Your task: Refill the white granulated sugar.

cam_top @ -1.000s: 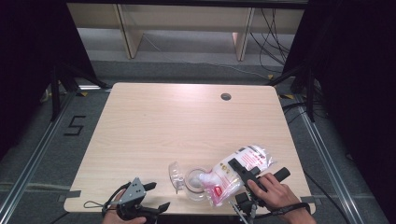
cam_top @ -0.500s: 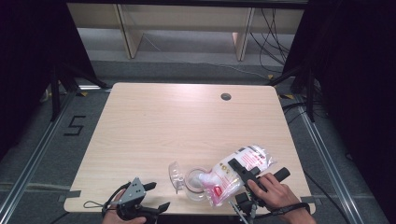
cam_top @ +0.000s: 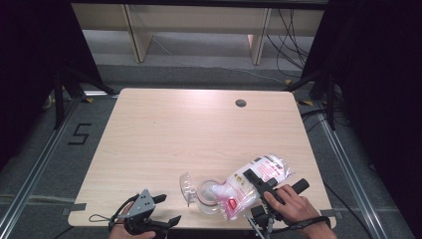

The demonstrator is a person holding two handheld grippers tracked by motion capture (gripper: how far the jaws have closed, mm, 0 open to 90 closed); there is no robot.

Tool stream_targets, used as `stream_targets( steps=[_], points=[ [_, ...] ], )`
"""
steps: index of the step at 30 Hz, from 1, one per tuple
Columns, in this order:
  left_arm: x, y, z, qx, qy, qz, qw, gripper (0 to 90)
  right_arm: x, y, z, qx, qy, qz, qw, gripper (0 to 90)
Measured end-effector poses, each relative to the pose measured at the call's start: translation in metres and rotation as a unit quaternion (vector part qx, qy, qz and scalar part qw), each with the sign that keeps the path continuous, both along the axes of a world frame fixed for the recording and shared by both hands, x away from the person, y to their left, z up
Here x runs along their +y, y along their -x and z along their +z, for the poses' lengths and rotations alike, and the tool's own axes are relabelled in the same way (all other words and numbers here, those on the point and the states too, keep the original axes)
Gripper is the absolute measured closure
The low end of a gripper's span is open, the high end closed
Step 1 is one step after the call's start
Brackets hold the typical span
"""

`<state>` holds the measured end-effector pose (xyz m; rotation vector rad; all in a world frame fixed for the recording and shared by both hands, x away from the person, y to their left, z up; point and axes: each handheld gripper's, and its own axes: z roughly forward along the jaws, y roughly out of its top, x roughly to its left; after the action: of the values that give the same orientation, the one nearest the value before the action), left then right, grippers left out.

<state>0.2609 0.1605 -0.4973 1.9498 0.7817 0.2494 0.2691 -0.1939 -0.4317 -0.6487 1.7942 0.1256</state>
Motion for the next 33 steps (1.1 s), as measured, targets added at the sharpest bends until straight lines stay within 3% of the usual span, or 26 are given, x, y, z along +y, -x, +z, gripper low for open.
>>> stream_targets(
  steps=[33],
  points=[
    [-0.0004, 0.0, -0.0004, -0.001, 0.003, 0.001, 1.0, 16.4, 0.0008, 0.0016, 0.0023, -0.009, 0.011, 0.0, 0.9999, 52.6]
  ],
)
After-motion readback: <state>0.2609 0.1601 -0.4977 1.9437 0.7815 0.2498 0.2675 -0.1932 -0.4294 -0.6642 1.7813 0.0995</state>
